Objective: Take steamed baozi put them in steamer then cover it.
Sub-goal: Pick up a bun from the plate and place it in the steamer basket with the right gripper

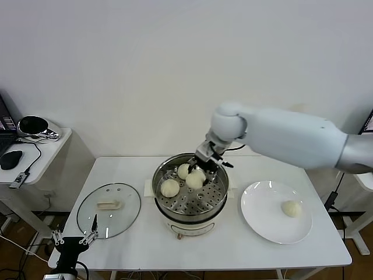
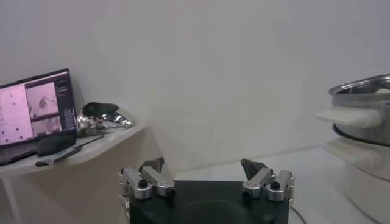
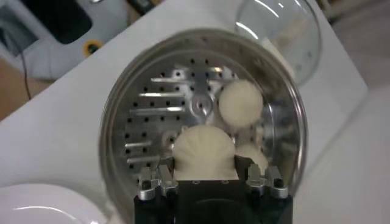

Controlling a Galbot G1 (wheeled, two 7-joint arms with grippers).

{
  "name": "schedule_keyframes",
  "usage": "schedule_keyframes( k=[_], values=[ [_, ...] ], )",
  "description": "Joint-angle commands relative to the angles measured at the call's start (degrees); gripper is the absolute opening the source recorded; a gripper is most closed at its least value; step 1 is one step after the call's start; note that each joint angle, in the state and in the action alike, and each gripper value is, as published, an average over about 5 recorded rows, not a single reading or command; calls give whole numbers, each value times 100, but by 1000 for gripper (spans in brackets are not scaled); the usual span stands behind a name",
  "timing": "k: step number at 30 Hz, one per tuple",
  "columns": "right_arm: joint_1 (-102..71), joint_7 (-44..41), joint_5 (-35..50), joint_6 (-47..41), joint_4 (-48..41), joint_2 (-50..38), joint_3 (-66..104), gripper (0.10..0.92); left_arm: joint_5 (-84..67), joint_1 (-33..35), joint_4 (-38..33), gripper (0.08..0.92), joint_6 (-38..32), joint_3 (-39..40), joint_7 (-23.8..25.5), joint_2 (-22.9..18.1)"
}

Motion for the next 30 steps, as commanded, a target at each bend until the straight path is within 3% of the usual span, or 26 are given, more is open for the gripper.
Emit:
schedule_keyframes(
  k=[1,25,30],
  values=[
    [-193,59,-501,869,-75,465,-263,611,-6,2,5,823,-4,-19,-2,1],
    [-298,-59,-625,1532,-24,316,-330,628,-41,13,67,823,-44,-10,-54,-11],
    [-190,-38,-667,1654,-29,274,-344,717,-39,18,65,823,-43,-14,-57,-15]
  ],
)
